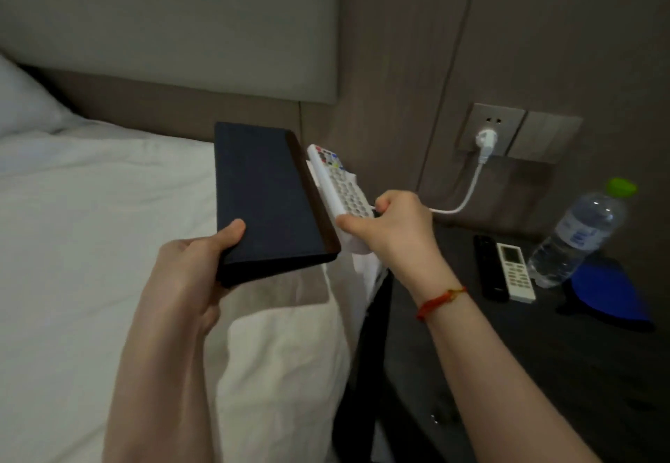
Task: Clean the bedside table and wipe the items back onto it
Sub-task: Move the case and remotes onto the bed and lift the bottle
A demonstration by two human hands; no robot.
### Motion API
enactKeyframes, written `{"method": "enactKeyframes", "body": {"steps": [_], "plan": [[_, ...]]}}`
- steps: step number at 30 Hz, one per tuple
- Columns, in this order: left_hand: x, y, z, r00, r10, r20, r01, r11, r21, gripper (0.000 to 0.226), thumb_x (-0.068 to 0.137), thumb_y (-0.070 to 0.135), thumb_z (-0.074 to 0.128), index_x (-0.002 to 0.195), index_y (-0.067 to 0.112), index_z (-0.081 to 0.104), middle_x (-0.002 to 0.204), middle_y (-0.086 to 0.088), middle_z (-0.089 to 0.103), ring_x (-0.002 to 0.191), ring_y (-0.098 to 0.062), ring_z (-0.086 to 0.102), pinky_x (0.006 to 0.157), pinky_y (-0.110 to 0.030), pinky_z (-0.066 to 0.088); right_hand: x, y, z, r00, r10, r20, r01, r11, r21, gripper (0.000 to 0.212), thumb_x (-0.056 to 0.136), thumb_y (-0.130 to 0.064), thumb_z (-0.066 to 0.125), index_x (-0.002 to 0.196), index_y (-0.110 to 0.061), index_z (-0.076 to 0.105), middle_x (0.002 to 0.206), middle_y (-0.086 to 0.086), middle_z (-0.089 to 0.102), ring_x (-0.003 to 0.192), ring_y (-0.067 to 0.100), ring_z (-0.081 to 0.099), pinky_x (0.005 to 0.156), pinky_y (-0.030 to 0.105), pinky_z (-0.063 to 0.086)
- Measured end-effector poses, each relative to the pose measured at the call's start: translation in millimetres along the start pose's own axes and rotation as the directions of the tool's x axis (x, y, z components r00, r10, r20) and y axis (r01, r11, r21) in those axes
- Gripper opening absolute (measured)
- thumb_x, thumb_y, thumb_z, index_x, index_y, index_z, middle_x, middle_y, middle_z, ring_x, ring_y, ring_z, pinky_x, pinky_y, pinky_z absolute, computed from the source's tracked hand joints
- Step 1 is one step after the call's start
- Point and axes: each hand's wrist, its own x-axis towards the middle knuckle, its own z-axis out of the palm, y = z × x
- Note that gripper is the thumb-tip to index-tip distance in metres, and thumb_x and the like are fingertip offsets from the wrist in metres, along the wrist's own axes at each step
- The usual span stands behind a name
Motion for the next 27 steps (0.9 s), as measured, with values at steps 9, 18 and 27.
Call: {"method": "enactKeyframes", "body": {"steps": [9, 18, 27], "plan": [[8, 14, -96, 0.938, -0.024, -0.345, 0.057, 0.995, 0.087, 0.023, 0.085, 0.015, 0.065, 0.080, -0.003, 0.050, 0.074, -0.010, 0.053, 0.062, -0.021, 0.053, 0.053, -0.034, 0.049, -15, -51, 105, 0.963, -0.079, 0.257, 0.109, 0.988, -0.107, 0.049, 0.071, -0.031, 0.073, 0.053, -0.018, 0.031, 0.054, -0.004, 0.034, 0.054, 0.016, 0.037, 0.037, 0.008, 0.033], [9, 5, -108, 0.895, 0.027, -0.446, 0.115, 0.950, 0.290, 0.035, 0.086, 0.024, 0.063, 0.064, 0.004, 0.044, 0.069, -0.011, 0.048, 0.080, -0.033, 0.052, 0.079, -0.041, 0.047, -34, -50, 137, 0.956, -0.107, 0.272, 0.162, 0.968, -0.190, 0.037, 0.077, -0.034, 0.070, 0.098, -0.006, 0.060, 0.107, 0.012, 0.063, 0.099, 0.028, 0.059, 0.042, 0.021, 0.024], [4, 5, -81, 0.866, 0.342, -0.364, 0.060, 0.653, 0.755, 0.046, 0.093, 0.025, 0.049, 0.132, 0.000, 0.046, 0.135, -0.029, 0.042, 0.127, -0.040, 0.036, 0.100, -0.043, 0.032, -36, -41, 126, 0.961, -0.144, 0.235, 0.163, 0.985, -0.063, 0.038, 0.079, -0.039, 0.069, 0.086, -0.013, 0.042, 0.085, 0.003, 0.053, 0.079, 0.019, 0.051, 0.047, 0.023, 0.030]]}}
